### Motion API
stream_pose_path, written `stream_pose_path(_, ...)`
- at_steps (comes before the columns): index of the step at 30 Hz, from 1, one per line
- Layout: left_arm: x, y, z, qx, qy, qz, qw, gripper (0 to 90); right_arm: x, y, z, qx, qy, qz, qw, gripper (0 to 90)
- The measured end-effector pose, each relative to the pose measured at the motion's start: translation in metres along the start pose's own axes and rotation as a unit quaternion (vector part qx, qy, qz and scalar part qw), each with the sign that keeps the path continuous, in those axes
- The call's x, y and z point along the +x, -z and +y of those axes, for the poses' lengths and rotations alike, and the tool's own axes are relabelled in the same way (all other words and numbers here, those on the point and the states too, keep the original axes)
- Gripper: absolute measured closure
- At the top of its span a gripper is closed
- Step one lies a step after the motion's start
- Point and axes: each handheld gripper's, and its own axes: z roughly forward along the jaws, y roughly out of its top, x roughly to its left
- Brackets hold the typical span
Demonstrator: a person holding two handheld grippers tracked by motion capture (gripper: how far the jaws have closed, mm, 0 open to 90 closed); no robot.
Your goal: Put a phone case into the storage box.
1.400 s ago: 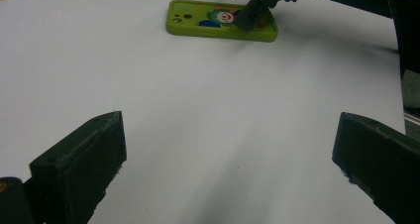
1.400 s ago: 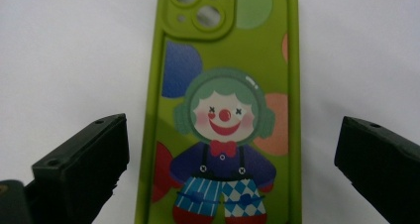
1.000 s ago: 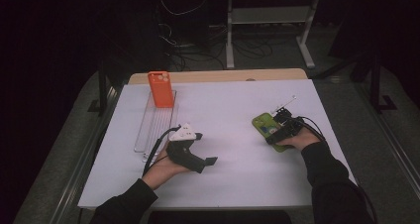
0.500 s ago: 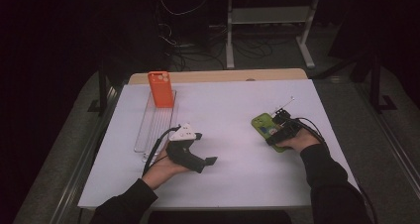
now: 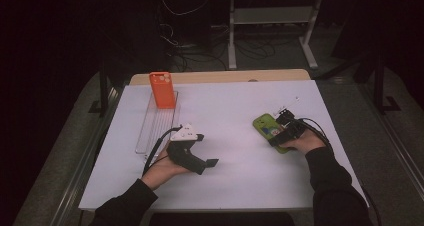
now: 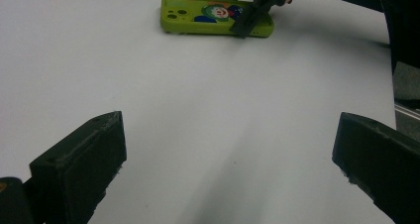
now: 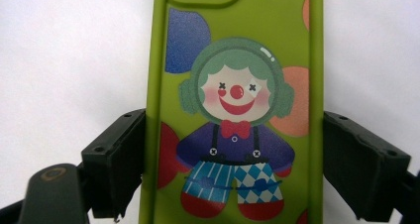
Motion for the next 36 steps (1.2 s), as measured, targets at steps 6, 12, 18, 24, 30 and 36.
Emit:
stream_pose_path(6, 0.007, 0.011, 0.015, 0.01, -0.003, -0.025, 0.9996, 0.0, 0.004, 0.013, 0.001, -0.016, 0.03, 0.014, 0.9993, 15.4)
stream_pose_path(12, 0.017, 0.014, 0.024, 0.017, -0.016, -0.022, 0.9995, 0.0, 0.011, 0.035, 0.01, -0.04, 0.077, 0.028, 0.9958, 15.4)
stream_pose_path(18, 0.024, 0.018, 0.041, 0.011, -0.029, -0.03, 0.9991, 0.0, 0.02, 0.046, 0.018, -0.052, 0.125, 0.056, 0.9892, 15.4)
stream_pose_path(24, 0.029, 0.007, 0.05, 0.023, -0.049, -0.035, 0.9979, 0.0, 0.032, 0.048, 0.027, -0.046, 0.174, 0.07, 0.9811, 15.4)
stream_pose_path(30, 0.026, 0.002, 0.049, 0.043, -0.076, -0.053, 0.9948, 0.0, 0.049, 0.041, 0.03, -0.04, 0.225, 0.096, 0.9687, 15.4)
stream_pose_path(36, 0.022, 0.001, 0.046, 0.048, -0.093, -0.06, 0.9927, 0.0, 0.071, 0.036, 0.029, -0.035, 0.268, 0.114, 0.9561, 15.4)
